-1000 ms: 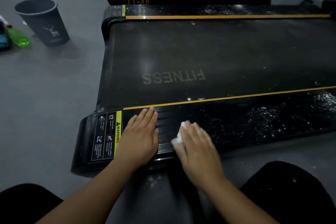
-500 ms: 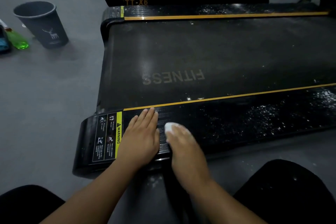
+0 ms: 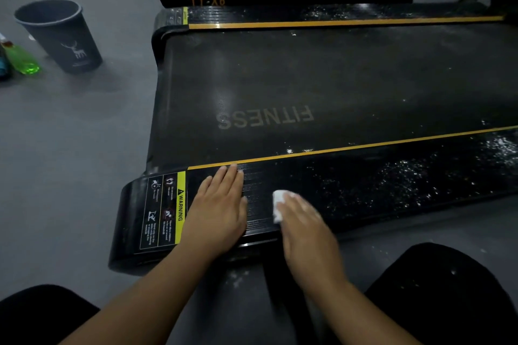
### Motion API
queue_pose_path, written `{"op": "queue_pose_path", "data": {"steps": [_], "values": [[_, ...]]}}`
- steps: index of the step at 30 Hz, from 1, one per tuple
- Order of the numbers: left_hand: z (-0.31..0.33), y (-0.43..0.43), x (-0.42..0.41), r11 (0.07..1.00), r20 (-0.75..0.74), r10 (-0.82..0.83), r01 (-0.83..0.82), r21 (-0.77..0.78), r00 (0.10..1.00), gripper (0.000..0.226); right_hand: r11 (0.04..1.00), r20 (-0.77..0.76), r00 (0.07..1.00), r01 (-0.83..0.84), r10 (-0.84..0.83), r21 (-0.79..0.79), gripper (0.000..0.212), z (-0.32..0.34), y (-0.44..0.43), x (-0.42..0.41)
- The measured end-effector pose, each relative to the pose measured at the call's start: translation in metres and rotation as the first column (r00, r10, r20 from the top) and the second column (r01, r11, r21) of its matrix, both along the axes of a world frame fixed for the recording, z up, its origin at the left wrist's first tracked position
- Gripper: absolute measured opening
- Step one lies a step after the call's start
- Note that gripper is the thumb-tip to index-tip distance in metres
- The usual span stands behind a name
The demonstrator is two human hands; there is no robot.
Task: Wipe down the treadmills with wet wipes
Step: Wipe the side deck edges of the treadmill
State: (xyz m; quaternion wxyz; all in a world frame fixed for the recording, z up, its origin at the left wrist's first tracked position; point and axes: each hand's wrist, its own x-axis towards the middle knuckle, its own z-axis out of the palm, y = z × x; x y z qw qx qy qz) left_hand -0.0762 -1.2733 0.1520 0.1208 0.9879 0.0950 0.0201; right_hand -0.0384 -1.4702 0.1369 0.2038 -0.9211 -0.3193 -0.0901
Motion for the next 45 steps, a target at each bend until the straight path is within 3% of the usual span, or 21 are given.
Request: {"op": "queue_pose_path", "data": {"steps": [3, 9, 14, 16, 20, 24, 26, 29, 34, 39, 43, 45], "values": [[0.001, -0.002, 0.002, 1.000, 0.003, 0.002, -0.002, -0.003, 1.000, 0.074, 0.982, -0.026, 0.982, 0.188, -0.188, -0.002, 0.032, 0.006, 0.011, 0.042], [0.002, -0.002, 0.002, 1.000, 0.000, -0.004, 0.004, -0.015, 1.000, 0.075, 0.986, -0.064, 0.993, -0.111, 0.104, -0.122, 0.052, 0.009, 0.021, 0.002], [0.003, -0.004, 0.004, 1.000, -0.010, -0.002, 0.002, -0.001, 1.000, 0.077, 0.977, -0.096, 0.980, 0.160, -0.175, -0.141, 0.060, 0.015, 0.029, 0.069], [0.001, -0.004, 0.003, 1.000, 0.002, 0.001, -0.001, -0.003, 1.000, 0.074, 0.985, -0.124, 0.987, 0.087, -0.106, -0.151, 0.065, 0.017, 0.051, 0.058], [0.001, -0.004, 0.003, 1.000, -0.002, 0.005, -0.005, -0.002, 1.000, 0.071, 0.983, -0.064, 0.992, -0.119, 0.111, -0.140, 0.046, 0.018, 0.026, 0.034], [0.000, -0.004, 0.004, 1.000, 0.007, 0.013, -0.013, 0.008, 1.000, 0.071, 0.986, -0.126, 0.984, 0.105, -0.122, -0.131, 0.052, 0.017, 0.028, 0.076], [0.000, -0.005, 0.003, 1.000, 0.003, 0.015, -0.015, 0.012, 1.000, 0.068, 0.991, -0.147, 0.987, 0.054, -0.071, -0.119, 0.059, 0.019, 0.048, 0.062], [0.000, -0.005, 0.003, 1.000, -0.002, 0.015, -0.015, 0.000, 1.000, 0.069, 0.976, -0.158, 0.979, -0.150, 0.125, -0.158, 0.059, 0.017, 0.041, 0.041], [0.001, -0.005, 0.003, 1.000, 0.006, 0.007, -0.007, -0.006, 1.000, 0.078, 0.988, -0.198, 0.976, 0.061, -0.089, -0.141, 0.064, 0.022, 0.027, 0.080], [0.002, -0.005, 0.002, 1.000, 0.004, 0.009, -0.009, -0.025, 1.000, 0.079, 0.971, -0.175, 0.979, -0.140, 0.106, -0.192, 0.070, 0.021, 0.041, 0.052], [0.004, -0.006, 0.003, 1.000, 0.000, 0.010, -0.010, -0.021, 1.000, 0.083, 0.985, -0.198, 0.977, 0.039, -0.072, -0.165, 0.080, 0.025, 0.027, 0.079], [0.002, -0.006, 0.003, 1.000, 0.011, 0.011, -0.010, -0.021, 1.000, 0.080, 0.989, -0.222, 0.975, 0.001, -0.035, -0.150, 0.077, 0.026, 0.043, 0.066]]}}
